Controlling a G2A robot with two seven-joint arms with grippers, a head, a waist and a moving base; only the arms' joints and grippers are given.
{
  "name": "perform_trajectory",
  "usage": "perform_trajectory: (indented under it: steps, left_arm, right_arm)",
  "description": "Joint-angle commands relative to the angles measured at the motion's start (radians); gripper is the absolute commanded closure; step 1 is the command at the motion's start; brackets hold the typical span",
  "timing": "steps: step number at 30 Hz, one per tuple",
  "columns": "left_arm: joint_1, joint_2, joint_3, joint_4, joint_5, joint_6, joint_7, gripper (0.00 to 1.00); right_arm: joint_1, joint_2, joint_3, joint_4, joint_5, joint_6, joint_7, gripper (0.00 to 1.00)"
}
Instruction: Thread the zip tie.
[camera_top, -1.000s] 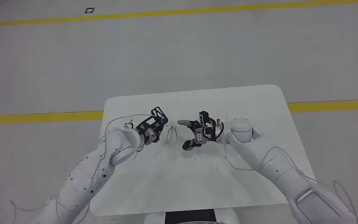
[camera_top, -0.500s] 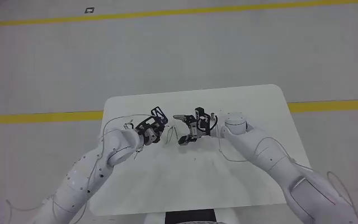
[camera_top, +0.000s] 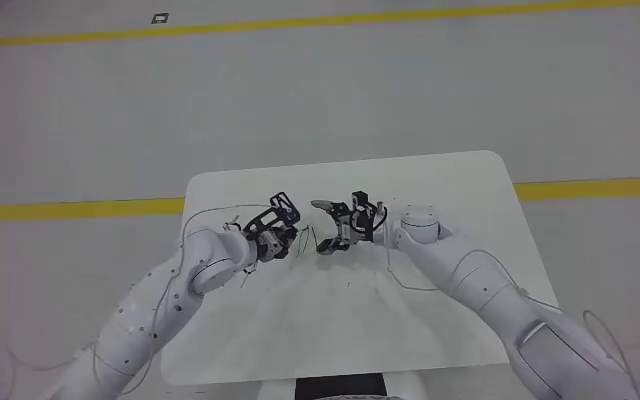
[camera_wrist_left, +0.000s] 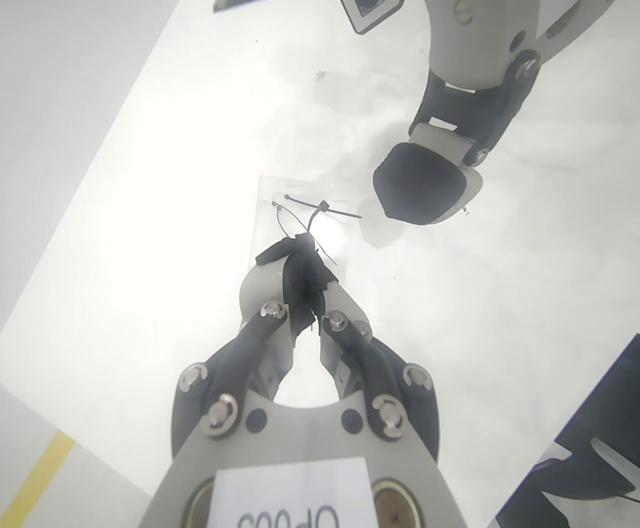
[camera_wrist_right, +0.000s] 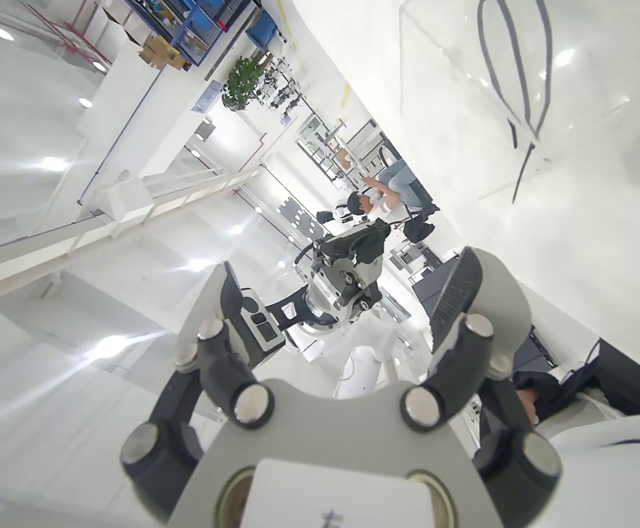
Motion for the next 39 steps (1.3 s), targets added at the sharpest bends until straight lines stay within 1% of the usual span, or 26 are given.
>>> perform_trajectory:
  steps: [1,4,7,9,11,12,13,14,17,18,20,25,28,32,39]
  left_arm:
    - [-0.005,0.003,0.004,0.004,0.0,0.0,0.004,1.0]
    - [-0.005,0.003,0.004,0.004,0.0,0.0,0.004,1.0]
    - [-0.005,0.003,0.004,0.004,0.0,0.0,0.004,1.0]
    - [-0.001,0.002,0.006,0.014,0.006,0.005,0.026,1.0]
    - [-0.001,0.002,0.006,0.018,0.007,0.006,0.03,1.0]
    - [-0.001,0.002,0.005,0.018,0.007,0.005,0.03,1.0]
    - [-0.001,0.002,0.005,0.018,0.007,0.005,0.03,1.0]
    - [-0.001,0.002,0.005,0.018,0.007,0.005,0.03,1.0]
    - [-0.001,0.002,0.005,0.018,0.007,0.005,0.03,1.0]
    - [-0.001,0.002,0.005,0.018,0.007,0.005,0.03,1.0]
    - [-0.001,0.002,0.005,0.018,0.007,0.005,0.03,1.0]
    - [-0.001,0.002,0.005,0.018,0.007,0.005,0.03,1.0]
    - [-0.001,0.002,0.005,0.018,0.007,0.005,0.03,1.0]
    - [-0.001,0.002,0.005,0.018,0.007,0.005,0.03,1.0]
    - [-0.001,0.002,0.005,0.018,0.007,0.005,0.03,1.0]
  right_arm:
    - [0.0,0.0,0.0,0.0,-0.001,0.0,0.001,0.0]
    - [0.0,0.0,0.0,0.0,-0.001,0.0,0.001,0.0]
    - [-0.015,0.0,0.005,-0.019,-0.012,-0.004,-0.021,0.0]
    - [-0.021,0.001,0.012,-0.028,-0.019,0.0,-0.027,0.0]
    - [-0.025,0.001,0.018,-0.031,-0.019,0.0,-0.024,0.0]
    - [-0.027,0.002,0.021,-0.033,-0.018,0.0,-0.02,0.21]
    - [-0.028,0.002,0.023,-0.033,-0.019,0.0,-0.017,0.45]
    - [-0.028,0.002,0.024,-0.034,-0.02,0.0,-0.013,0.56]
    - [-0.031,0.001,0.024,-0.037,-0.027,0.0,-0.007,0.72]
    - [-0.032,0.0,0.024,-0.038,-0.029,0.0,-0.007,0.75]
    - [-0.033,-0.002,0.022,-0.037,-0.032,0.0,-0.008,0.77]
    - [-0.031,-0.008,0.018,-0.029,-0.04,0.0,-0.013,0.77]
    - [-0.029,-0.012,0.016,-0.021,-0.041,0.0,-0.015,0.81]
    - [-0.023,-0.02,0.014,-0.009,-0.043,0.0,-0.016,0.8]
    - [-0.014,-0.033,0.011,0.004,-0.049,0.0,-0.013,0.84]
